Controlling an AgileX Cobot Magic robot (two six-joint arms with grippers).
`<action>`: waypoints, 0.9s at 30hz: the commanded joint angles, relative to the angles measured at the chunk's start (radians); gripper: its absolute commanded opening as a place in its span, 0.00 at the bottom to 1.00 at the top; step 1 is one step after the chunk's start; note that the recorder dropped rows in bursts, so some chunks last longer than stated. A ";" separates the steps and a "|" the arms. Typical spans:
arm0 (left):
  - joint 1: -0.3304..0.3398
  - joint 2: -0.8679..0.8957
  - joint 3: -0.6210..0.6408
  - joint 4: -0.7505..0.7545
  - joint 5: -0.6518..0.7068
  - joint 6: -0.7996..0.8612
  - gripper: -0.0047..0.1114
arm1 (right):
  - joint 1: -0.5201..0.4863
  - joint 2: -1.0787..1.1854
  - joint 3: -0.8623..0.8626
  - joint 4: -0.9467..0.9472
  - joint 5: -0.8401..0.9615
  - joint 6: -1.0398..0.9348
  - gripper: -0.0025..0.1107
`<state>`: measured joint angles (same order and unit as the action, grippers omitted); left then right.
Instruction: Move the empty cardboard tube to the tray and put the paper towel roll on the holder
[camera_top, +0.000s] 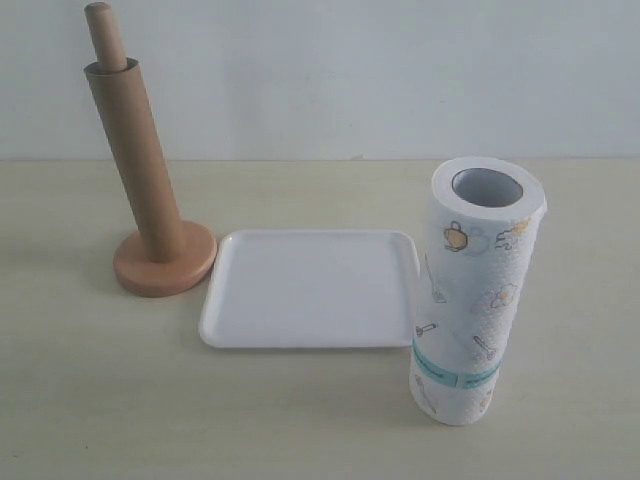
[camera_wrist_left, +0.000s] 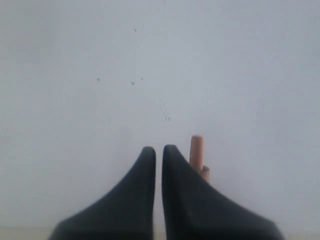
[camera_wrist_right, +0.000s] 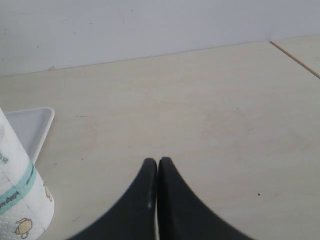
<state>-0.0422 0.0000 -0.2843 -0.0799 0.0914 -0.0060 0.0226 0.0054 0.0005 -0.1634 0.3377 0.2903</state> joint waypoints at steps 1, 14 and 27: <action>0.003 0.000 -0.008 -0.022 -0.230 -0.073 0.08 | -0.004 -0.005 -0.001 -0.004 -0.007 -0.002 0.02; 0.003 0.331 -0.224 -0.083 -0.660 -0.359 0.08 | -0.004 -0.005 -0.001 -0.004 -0.007 -0.002 0.02; 0.003 0.871 -0.426 0.244 -0.379 -0.364 0.08 | -0.004 -0.005 -0.001 -0.004 -0.007 -0.002 0.02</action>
<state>-0.0422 0.7826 -0.7170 0.1496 -0.3056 -0.3645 0.0226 0.0054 0.0005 -0.1634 0.3377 0.2903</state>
